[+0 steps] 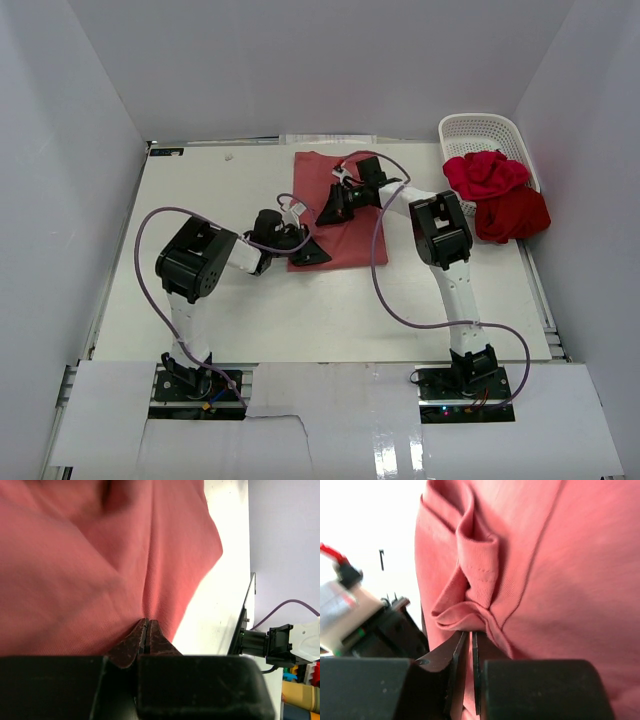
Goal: Fold and stack the t-shirts
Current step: Fold the folded rectangular tshirt in 1/3 of the way
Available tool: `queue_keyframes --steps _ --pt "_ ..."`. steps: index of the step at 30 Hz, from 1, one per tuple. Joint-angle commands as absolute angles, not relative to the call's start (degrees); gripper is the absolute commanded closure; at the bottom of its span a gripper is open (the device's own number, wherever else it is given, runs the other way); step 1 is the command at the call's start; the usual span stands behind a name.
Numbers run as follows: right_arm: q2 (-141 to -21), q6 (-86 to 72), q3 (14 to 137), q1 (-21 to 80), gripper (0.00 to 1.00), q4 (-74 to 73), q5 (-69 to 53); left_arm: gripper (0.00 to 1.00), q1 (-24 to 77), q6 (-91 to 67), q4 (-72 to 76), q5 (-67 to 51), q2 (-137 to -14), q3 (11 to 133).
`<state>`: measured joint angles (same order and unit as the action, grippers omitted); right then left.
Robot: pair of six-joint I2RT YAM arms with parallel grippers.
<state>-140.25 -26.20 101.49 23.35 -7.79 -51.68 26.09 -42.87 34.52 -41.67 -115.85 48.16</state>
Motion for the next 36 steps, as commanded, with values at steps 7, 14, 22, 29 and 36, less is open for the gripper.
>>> queue_keyframes --steps 7,14,22,29,36 --pt "-149.23 -26.19 121.35 19.69 0.83 -6.33 -46.67 0.93 27.25 -40.25 29.36 -42.71 -111.36 41.67" --pt "-151.18 -28.12 127.71 19.6 0.82 -3.26 -49.74 0.93 27.77 -39.81 29.53 -42.54 -109.69 38.06" --pt "-137.92 -17.43 119.18 19.95 0.2 -13.38 -48.26 0.92 27.77 -39.64 29.53 -43.59 -108.9 37.79" --pt "-131.84 3.22 117.34 21.18 0.2 -34.43 -34.65 0.91 27.77 -40.17 29.27 -43.86 -105.47 35.6" --pt "-131.84 13.08 118.39 22.93 0.21 -43.58 -28.06 0.9 27.77 -39.9 28.3 -44.91 -104.77 35.07"
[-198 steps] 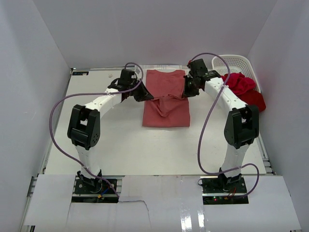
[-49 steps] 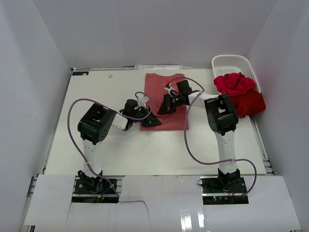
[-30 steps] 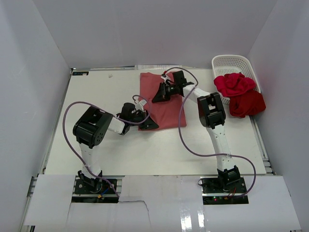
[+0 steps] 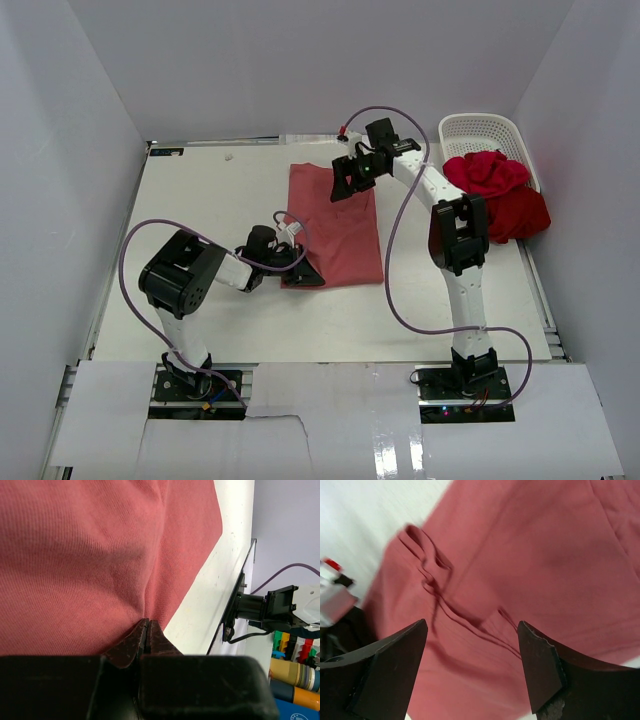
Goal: Fold and stack the t-shirts
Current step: Fold the folded rectangular tshirt in 1/3 of the way
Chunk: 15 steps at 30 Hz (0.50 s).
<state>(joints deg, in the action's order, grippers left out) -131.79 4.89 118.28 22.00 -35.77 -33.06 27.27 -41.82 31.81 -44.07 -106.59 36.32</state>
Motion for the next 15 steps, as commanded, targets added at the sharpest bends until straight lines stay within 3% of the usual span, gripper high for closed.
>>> queue_keyframes --steps 1,15 --pt "-131.84 13.97 118.48 23.9 0.21 -44.38 -26.73 0.9 27.77 -39.9 28.04 -45.0 -104.68 34.98" --pt "-129.2 18.98 112.77 31.38 0.22 -45.62 -16.79 0.89 27.77 -39.29 24.96 -45.62 -103.09 34.45"
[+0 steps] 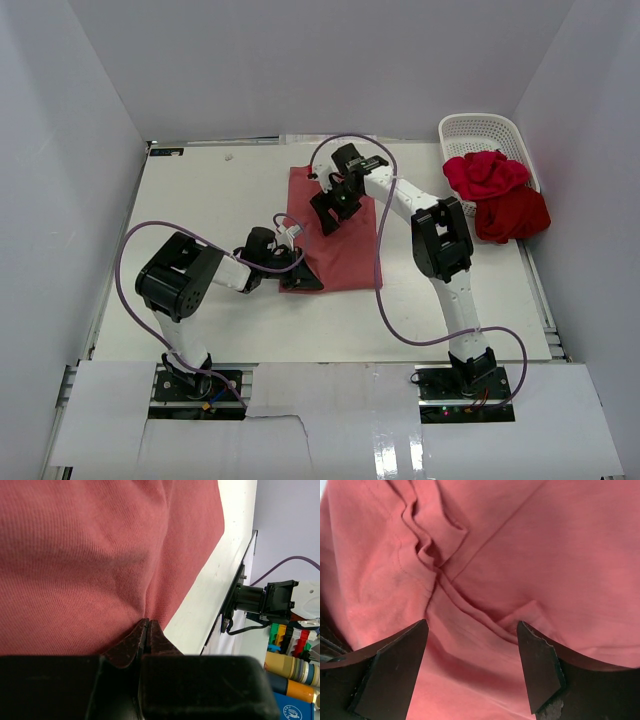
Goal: Fold and stack the t-shirts
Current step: Fold the folded rectangular tshirt in 1/3 of the way
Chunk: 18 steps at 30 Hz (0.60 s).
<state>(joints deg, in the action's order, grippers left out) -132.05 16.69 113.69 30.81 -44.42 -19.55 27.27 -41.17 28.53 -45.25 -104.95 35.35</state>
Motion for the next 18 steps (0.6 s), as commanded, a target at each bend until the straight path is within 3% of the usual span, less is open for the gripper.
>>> queue_keyframes --steps 1,5,7,8,9,13,18 --pt "-129.2 18.98 112.42 31.81 0.22 -45.27 -16.7 0.89 27.77 -39.2 24.79 -45.53 -103.1 34.54" --pt "-128.94 19.16 110.84 32.34 0.25 -44.21 -16.52 0.89 27.77 -39.2 24.61 -45.7 -103.54 34.72" --pt "-128.85 19.25 110.74 32.61 0.33 -43.95 -16.17 0.89 27.77 -39.11 24.52 -45.7 -103.62 34.72" --pt "-128.85 19.34 110.92 32.69 0.38 -43.86 -16.08 0.89 27.77 -39.11 24.52 -45.7 -103.71 34.72" --pt "-128.85 19.34 111.0 32.7 0.53 -43.94 -16.0 0.89 27.77 -39.02 24.52 -45.79 -103.62 34.72" --pt "-128.85 19.51 111.53 32.87 0.79 -43.95 -15.29 0.88 27.77 -38.94 24.35 -45.79 -103.89 34.98" --pt "-128.85 18.37 113.37 32.87 0.8 -41.84 -11.96 0.88 27.77 -38.94 24.26 -45.97 -104.06 34.81"
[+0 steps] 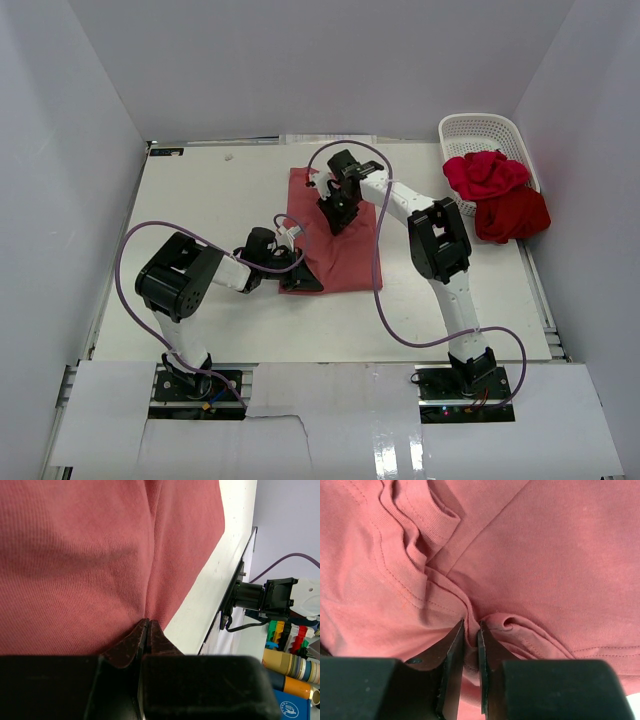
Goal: Fold and stack the t-shirts
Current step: Fold the folded rectangular tshirt in 1/3 of the way
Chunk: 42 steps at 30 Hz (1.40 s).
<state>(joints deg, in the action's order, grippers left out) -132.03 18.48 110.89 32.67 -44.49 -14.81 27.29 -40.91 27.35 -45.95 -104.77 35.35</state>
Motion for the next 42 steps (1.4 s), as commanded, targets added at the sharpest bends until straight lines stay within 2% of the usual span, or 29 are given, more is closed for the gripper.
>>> queue_keyframes --steps 1,5,10,12,13,14,15,16,22,25,29,30,33,35,39,42 --pt "-128.76 18.28 113.73 32.87 0.8 -41.4 -11.26 0.88 27.77 -38.85 24.26 -45.97 -104.06 34.89" --pt "-129.11 17.49 115.75 32.87 0.75 -40.17 -9.85 0.88 27.77 -38.85 24.17 -45.97 -104.15 34.8" --pt "-129.37 16.44 116.45 32.78 0.76 -37.01 -7.04 0.87 27.77 -38.76 24.08 -46.05 -104.15 34.63" --pt "-129.55 16.0 116.89 32.78 0.68 -36.91 -6.94 0.88 27.77 -38.67 24.08 -46.05 -104.06 34.63" --pt "-129.99 15.74 117.24 32.78 0.61 -37.0 -6.68 0.88 27.77 -38.67 24.08 -46.05 -104.06 34.54" --pt "-130.08 15.47 117.86 32.78 0.46 -37.09 -6.24 0.87 27.77 -38.67 24.0 -46.05 -103.98 34.54" --pt "-130.17 15.21 117.77 32.87 0.4 -37.0 -5.98 0.87 27.77 -38.67 24.08 -45.97 -103.97 34.54" --pt "-130.17 15.12 117.77 32.78 0.37 -36.74 -5.37 0.87 27.77 -38.67 24.08 -45.97 -104.06 34.54" --pt "-127.19 12.75 115.05 31.91 0.36 -33.93 -4.66 0.87 27.77 -38.67 23.99 -46.14 -103.98 34.37" --pt "-124.64 11.61 112.68 31.38 0.36 -33.31 -3.96 0.83 27.77 -38.85 23.91 -46.05 -103.36 34.45" --pt "-121.38 7.66 108.64 29.36 0.36 -32.96 -2.47 0.69 27.77 -40.51 23.12 -46.4 -101.52 35.94" --pt "-120.77 6.69 107.68 28.92 0.36 -32.87 -2.37 0.61 27.77 -40.95 22.68 -46.49 -100.82 37.43" --pt "-117.69 3.7 103.11 27.86 0.36 -32.35 -1.59 0.45 27.6 -42.71 20.31 -46.93 -97.74 40.59" --pt "-115.5 2.21 99.85 27.51 0.36 -32.17 -0.18 0.38 26.72 -43.15 17.77 -46.5 -95.64 46.03" --pt "-114.35 -0.08 95.81 27.33 0.39 -31.91 1.48 0.31 23.31 -42.63 10.12 -39.67 -94.31 51.4" --pt "-114.43 -2.9 92.56 26.98 0.42 -30.86 1.14 0.31 20.57 -42.8 2.92 -31.74 -95.88 57.11"
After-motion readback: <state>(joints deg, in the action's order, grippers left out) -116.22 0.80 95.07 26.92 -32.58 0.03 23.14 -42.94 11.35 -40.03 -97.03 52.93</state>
